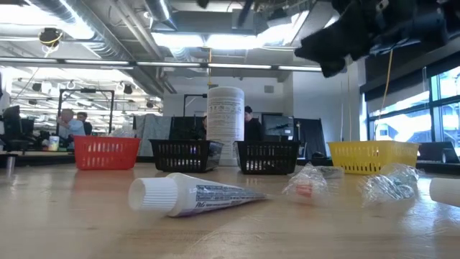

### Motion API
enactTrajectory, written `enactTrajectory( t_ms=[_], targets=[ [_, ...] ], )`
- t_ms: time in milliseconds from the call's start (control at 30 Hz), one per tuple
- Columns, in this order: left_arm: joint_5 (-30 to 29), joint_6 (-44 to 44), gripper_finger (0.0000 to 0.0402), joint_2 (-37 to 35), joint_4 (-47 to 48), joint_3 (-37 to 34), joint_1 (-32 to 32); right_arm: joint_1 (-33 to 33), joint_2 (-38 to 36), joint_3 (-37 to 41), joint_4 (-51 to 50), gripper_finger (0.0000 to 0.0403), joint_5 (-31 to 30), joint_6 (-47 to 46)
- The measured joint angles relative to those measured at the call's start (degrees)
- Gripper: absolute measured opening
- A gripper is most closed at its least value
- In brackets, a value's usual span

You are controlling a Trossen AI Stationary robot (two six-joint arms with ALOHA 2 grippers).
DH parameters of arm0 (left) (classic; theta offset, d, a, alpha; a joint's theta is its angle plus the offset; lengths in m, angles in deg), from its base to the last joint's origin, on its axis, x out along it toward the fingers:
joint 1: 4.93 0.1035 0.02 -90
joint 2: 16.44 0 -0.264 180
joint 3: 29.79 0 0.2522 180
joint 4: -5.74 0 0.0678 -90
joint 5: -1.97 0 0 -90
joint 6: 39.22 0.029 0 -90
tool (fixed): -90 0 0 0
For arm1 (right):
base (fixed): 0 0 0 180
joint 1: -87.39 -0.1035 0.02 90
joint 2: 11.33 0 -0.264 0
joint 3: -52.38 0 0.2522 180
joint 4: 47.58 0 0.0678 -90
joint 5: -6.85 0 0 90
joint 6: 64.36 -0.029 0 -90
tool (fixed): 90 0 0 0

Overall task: Pick & Place Travel size toiletries
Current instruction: Put the blue razor into the yellow bin

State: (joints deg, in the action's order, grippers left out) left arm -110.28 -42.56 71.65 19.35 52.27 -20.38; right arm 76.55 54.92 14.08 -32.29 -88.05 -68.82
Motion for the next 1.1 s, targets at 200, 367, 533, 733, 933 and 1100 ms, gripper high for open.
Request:
enactTrajectory(
  t_ms=[200, 367, 533, 733, 933, 1100],
  targets=[
    [4.3, 2.2, 0.0037, 0.6, -4.3, 0.0, 2.5, -0.5, 4.7, 0.0, 12.8, 0.0144, 0.0, 2.7],
    [5.8, 2.8, 0.0037, 1.2, -5.7, 0.0, 3.9, -0.5, 7.5, -0.1, 21.2, 0.0166, -0.2, 4.5],
    [6.9, 2.8, 0.0037, 1.2, -6.4, 0.0, 5.1, -0.5, 10.9, -1.7, 22.4, 0.0200, -0.2, 4.9],
    [7.4, 3.3, 0.0038, 1.2, -7.4, 0.0, 5.5, -0.5, 15.5, -6.9, 22.4, 0.0230, -0.2, 6.8],
    [7.4, 3.6, 0.0037, 1.2, -7.4, 0.0, 5.4, -0.1, 17.8, -10.4, 22.3, 0.0228, -0.3, 8.1],
    [7.4, 3.7, 0.0038, 1.2, -6.9, 0.0, 5.3, -0.1, 17.8, -10.7, 21.9, 0.0193, -0.5, 7.6]
  ],
)
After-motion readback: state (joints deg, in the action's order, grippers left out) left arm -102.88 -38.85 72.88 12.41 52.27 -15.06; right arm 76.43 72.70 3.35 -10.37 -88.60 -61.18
